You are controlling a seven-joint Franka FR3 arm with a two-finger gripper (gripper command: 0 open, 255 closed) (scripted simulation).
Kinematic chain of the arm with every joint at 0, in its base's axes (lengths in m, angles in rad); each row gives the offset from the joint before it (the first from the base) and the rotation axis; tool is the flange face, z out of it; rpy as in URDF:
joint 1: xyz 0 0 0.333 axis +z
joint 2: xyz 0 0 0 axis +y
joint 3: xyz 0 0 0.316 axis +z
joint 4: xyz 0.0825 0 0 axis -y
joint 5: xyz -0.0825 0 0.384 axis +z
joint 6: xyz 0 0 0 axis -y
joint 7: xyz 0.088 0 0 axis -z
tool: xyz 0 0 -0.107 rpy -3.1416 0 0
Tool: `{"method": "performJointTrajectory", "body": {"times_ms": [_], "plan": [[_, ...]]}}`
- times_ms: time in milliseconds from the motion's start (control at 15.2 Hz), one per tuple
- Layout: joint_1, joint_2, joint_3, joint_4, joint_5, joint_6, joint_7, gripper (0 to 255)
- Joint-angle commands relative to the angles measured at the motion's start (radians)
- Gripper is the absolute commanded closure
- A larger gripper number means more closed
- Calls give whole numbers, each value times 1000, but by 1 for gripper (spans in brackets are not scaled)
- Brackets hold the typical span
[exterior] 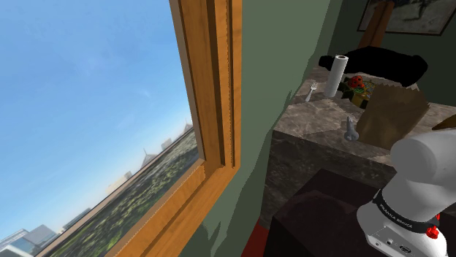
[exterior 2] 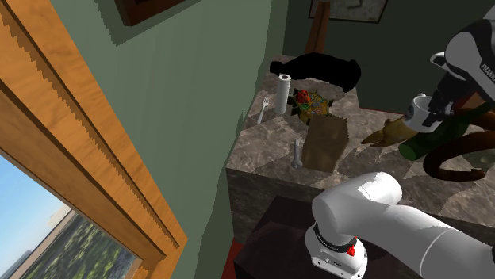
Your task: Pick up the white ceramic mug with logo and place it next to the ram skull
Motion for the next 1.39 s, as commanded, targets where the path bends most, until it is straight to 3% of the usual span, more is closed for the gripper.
{"method": "performJointTrajectory", "body": {"times_ms": [0,1320], "plan": [[-6,-12,-10,-27,-11,16,3,255],[-60,-90,-163,-273,-155,199,39,255]]}}
